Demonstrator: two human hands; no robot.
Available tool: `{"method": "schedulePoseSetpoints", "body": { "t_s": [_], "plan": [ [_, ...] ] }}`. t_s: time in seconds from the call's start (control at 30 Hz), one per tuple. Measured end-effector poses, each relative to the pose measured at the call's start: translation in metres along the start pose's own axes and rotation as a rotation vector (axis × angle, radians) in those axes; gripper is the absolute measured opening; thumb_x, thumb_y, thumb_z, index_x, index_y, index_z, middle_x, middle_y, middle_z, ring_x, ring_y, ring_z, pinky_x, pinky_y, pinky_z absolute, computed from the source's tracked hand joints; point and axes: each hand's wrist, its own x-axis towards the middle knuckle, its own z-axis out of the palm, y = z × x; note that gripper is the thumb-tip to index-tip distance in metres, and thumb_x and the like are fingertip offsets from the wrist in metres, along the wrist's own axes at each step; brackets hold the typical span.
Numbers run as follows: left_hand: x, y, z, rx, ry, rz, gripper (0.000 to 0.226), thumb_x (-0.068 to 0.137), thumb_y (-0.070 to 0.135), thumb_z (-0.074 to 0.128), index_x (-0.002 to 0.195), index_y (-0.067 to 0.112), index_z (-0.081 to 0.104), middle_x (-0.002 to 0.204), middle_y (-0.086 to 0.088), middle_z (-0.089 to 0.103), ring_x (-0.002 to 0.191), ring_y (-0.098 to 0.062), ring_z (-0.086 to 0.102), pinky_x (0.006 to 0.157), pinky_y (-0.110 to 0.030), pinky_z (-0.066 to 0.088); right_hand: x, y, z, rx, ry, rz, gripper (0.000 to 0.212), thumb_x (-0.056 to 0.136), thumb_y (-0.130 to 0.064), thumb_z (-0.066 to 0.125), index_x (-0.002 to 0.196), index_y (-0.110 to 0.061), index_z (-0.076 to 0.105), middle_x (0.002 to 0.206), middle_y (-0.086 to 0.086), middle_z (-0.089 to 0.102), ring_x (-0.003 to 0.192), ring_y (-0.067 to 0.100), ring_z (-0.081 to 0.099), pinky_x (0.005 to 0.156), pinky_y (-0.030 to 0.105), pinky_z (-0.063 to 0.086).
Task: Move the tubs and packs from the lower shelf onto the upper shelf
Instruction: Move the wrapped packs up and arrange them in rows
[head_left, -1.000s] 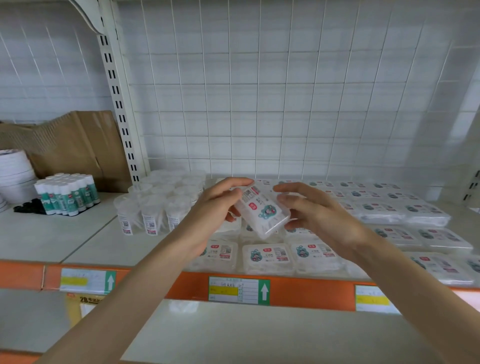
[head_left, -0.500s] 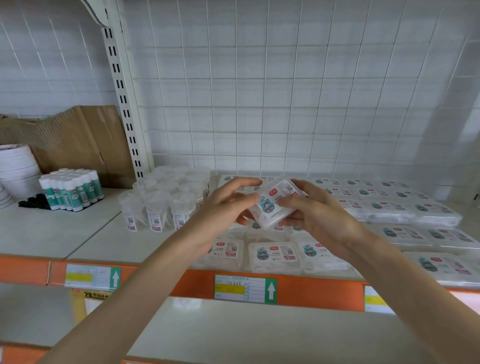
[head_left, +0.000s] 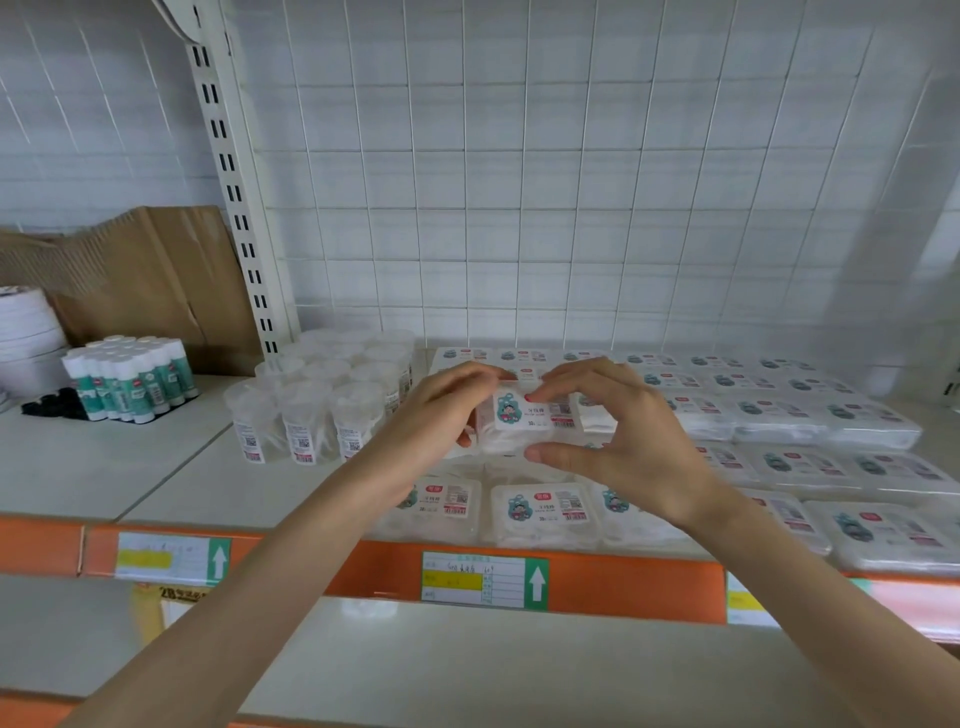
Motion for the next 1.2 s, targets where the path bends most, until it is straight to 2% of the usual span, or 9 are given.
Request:
{"method": "schedulePoseSetpoints", "body": {
  "t_s": [0.1, 0.17, 0.23, 0.33, 0.43, 0.57, 0.7, 1.03, 1.2],
  "plan": [
    [-0.002, -0.006, -0.009, 0.141, 0.070, 0.107, 0.020, 0.101, 0.034, 0.048, 0.112, 0.035, 0.064, 0.106, 0.022, 0.065, 0.096, 0.009, 0.060, 0.077, -0.007, 0.042, 0.000, 0.004, -0.002, -0.023, 0.046, 0.046, 0.037, 0.066, -0.053, 0.079, 0.099, -0.044, 0.064, 0.110, -0.026, 0.058, 0.112, -0.007, 0.048, 0.093, 0.003, 0.029],
    [-0.006, -0.012, -0.016, 0.298, 0.076, 0.179, 0.020, 0.101, 0.031, 0.049, 0.114, 0.033, 0.064, 0.111, 0.023, 0.063, 0.101, 0.015, 0.055, 0.080, 0.000, 0.038, 0.000, 0.008, -0.003, -0.065, 0.028, 0.117, 0.035, 0.067, -0.050, 0.081, 0.095, -0.048, 0.061, 0.107, -0.026, 0.057, 0.109, -0.003, 0.047, 0.090, 0.007, 0.032],
    [-0.009, -0.021, -0.022, 0.490, 0.040, 0.223, 0.023, 0.101, 0.029, 0.050, 0.118, 0.029, 0.066, 0.117, 0.018, 0.061, 0.108, 0.011, 0.053, 0.087, -0.004, 0.037, 0.000, 0.013, -0.003, -0.126, -0.014, 0.161, 0.034, 0.068, -0.051, 0.080, 0.096, -0.047, 0.061, 0.108, -0.023, 0.058, 0.110, 0.002, 0.047, 0.089, 0.015, 0.035],
    [-0.012, -0.030, -0.027, 0.736, -0.042, 0.261, 0.031, 0.100, 0.035, 0.049, 0.127, 0.026, 0.061, 0.131, 0.013, 0.056, 0.121, -0.002, 0.050, 0.102, -0.021, 0.038, 0.000, 0.016, 0.000, -0.233, -0.104, 0.189, 0.036, 0.072, -0.052, 0.077, 0.103, -0.039, 0.064, 0.110, -0.020, 0.056, 0.114, 0.007, 0.048, 0.097, 0.024, 0.035],
    [-0.014, -0.034, -0.026, 0.909, -0.097, 0.310, 0.039, 0.098, 0.044, 0.046, 0.131, 0.025, 0.055, 0.134, 0.014, 0.052, 0.125, -0.004, 0.047, 0.106, -0.026, 0.035, 0.000, 0.015, 0.006, -0.280, -0.162, 0.209, 0.037, 0.075, -0.051, 0.076, 0.107, -0.036, 0.063, 0.114, -0.017, 0.056, 0.118, 0.011, 0.048, 0.102, 0.029, 0.036],
    [-0.014, -0.035, -0.026, 0.923, -0.089, 0.324, 0.038, 0.097, 0.045, 0.049, 0.129, 0.026, 0.056, 0.132, 0.016, 0.051, 0.125, -0.002, 0.045, 0.100, -0.020, 0.030, 0.004, 0.011, 0.012, -0.318, -0.216, 0.249, 0.039, 0.079, -0.056, 0.069, 0.112, -0.038, 0.061, 0.124, -0.015, 0.056, 0.121, 0.010, 0.047, 0.103, 0.031, 0.037],
    [-0.014, -0.038, -0.027, 0.899, -0.069, 0.341, 0.037, 0.097, 0.044, 0.052, 0.129, 0.027, 0.057, 0.131, 0.016, 0.052, 0.124, -0.002, 0.046, 0.098, -0.018, 0.029, 0.004, 0.010, 0.016, -0.357, -0.225, 0.228, 0.035, 0.084, -0.054, 0.067, 0.113, -0.036, 0.061, 0.124, -0.015, 0.057, 0.121, 0.010, 0.048, 0.105, 0.032, 0.036],
    [-0.014, -0.046, -0.030, 0.869, -0.075, 0.360, 0.040, 0.096, 0.047, 0.052, 0.131, 0.030, 0.055, 0.131, 0.018, 0.050, 0.127, -0.002, 0.042, 0.105, -0.022, 0.027, 0.003, 0.006, 0.022, -0.376, -0.184, 0.233, 0.030, 0.086, -0.046, 0.068, 0.113, -0.033, 0.064, 0.115, -0.015, 0.062, 0.113, 0.009, 0.053, 0.095, 0.029, 0.044],
    [-0.014, -0.047, -0.031, 0.862, -0.094, 0.359, 0.043, 0.096, 0.049, 0.051, 0.134, 0.030, 0.052, 0.133, 0.017, 0.047, 0.130, -0.004, 0.039, 0.109, -0.022, 0.026, 0.001, 0.000, 0.026, -0.433, -0.196, 0.242, 0.039, 0.088, -0.052, 0.062, 0.121, -0.033, 0.058, 0.124, -0.016, 0.056, 0.120, 0.008, 0.047, 0.099, 0.025, 0.035]
  ]
}}
